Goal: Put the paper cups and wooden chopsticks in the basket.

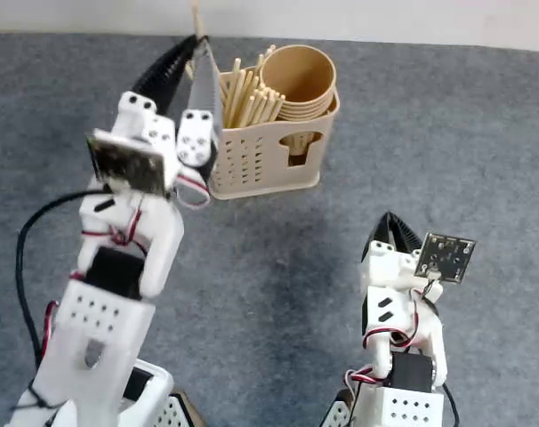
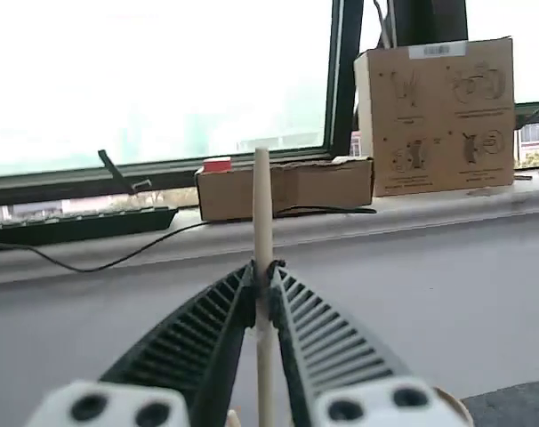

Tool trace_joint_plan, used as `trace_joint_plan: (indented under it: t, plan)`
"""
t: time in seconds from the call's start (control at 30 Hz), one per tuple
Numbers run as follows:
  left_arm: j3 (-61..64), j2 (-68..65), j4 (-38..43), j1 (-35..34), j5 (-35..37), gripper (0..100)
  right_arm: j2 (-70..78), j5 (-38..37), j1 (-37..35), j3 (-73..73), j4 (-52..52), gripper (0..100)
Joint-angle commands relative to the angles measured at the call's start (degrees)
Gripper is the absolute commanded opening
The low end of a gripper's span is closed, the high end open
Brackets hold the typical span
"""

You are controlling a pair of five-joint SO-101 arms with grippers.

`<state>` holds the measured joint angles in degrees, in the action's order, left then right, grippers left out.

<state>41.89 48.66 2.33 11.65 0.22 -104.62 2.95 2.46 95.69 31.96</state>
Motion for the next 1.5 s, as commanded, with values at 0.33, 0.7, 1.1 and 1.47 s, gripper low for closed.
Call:
trace_joint_plan:
  t: [0.33, 0.7, 1.1, 1.47]
  plan:
    - [-0.4, -9.2, 4.5, -5.8, 7.1, 1, -0.7, -1.1, -1.7, 1.9, -1.4, 0.6]
    - [6.3, -9.2, 0.6, -4.4, 6.8, 12, -0.7, -1.1, -1.7, 1.9, -1.4, 0.6]
    - [-13.5, -9.1, -32.1, -4.9, 6.8, 19, -0.7, -1.1, -1.7, 1.9, -1.4, 0.6]
    - [-11.0, 8.7, -39.4, -4.9, 6.9, 17, -0.7, -1.1, -1.7, 1.9, -1.4, 0.6]
